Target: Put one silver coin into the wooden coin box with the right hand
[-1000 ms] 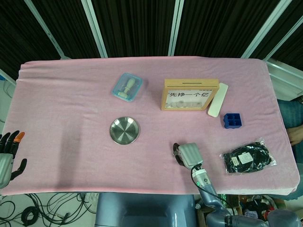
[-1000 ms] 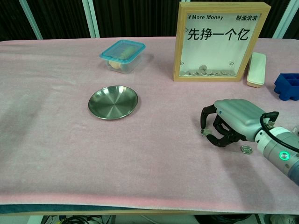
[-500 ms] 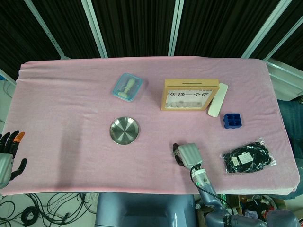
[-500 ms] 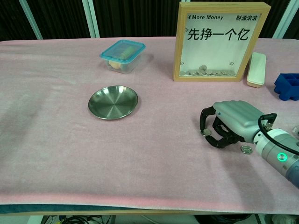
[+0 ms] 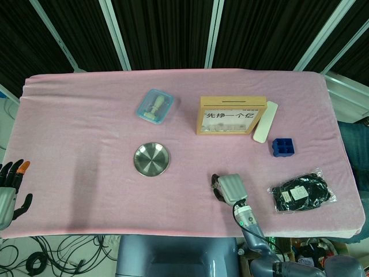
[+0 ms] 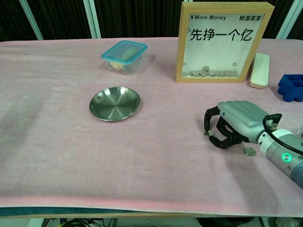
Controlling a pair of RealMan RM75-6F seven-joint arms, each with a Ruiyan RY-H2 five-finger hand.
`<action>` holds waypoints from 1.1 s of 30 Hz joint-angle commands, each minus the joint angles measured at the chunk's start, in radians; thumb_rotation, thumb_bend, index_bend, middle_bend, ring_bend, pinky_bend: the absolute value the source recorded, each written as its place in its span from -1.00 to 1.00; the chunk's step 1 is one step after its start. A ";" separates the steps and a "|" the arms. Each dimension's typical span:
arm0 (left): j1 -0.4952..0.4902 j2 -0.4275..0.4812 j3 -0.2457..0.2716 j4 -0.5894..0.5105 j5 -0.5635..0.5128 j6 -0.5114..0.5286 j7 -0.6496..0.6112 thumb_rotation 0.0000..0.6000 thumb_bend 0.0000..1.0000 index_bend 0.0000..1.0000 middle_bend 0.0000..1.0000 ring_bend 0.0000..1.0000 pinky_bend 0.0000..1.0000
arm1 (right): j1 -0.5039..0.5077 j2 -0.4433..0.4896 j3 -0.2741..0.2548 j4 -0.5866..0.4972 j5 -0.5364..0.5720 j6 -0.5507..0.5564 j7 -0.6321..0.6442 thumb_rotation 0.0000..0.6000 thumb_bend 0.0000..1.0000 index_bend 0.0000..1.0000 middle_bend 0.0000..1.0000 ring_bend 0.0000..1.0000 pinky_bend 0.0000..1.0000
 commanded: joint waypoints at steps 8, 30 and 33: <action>0.000 0.001 0.000 -0.001 -0.002 -0.001 0.001 1.00 -0.20 -0.89 -0.92 -0.94 -1.00 | 0.002 -0.005 0.003 0.006 0.005 -0.004 0.001 1.00 -0.29 0.08 0.80 0.94 1.00; 0.001 0.003 0.000 -0.003 -0.003 -0.003 -0.001 1.00 -0.19 -0.89 -0.92 -0.94 -1.00 | 0.024 -0.018 0.024 0.026 -0.009 -0.002 0.027 1.00 -0.25 0.15 0.81 0.95 1.00; 0.000 0.003 0.001 -0.004 -0.004 -0.004 -0.002 1.00 -0.19 -0.89 -0.92 -0.94 -1.00 | 0.027 -0.017 0.026 0.022 -0.010 -0.002 0.023 1.00 -0.25 0.16 0.81 0.95 1.00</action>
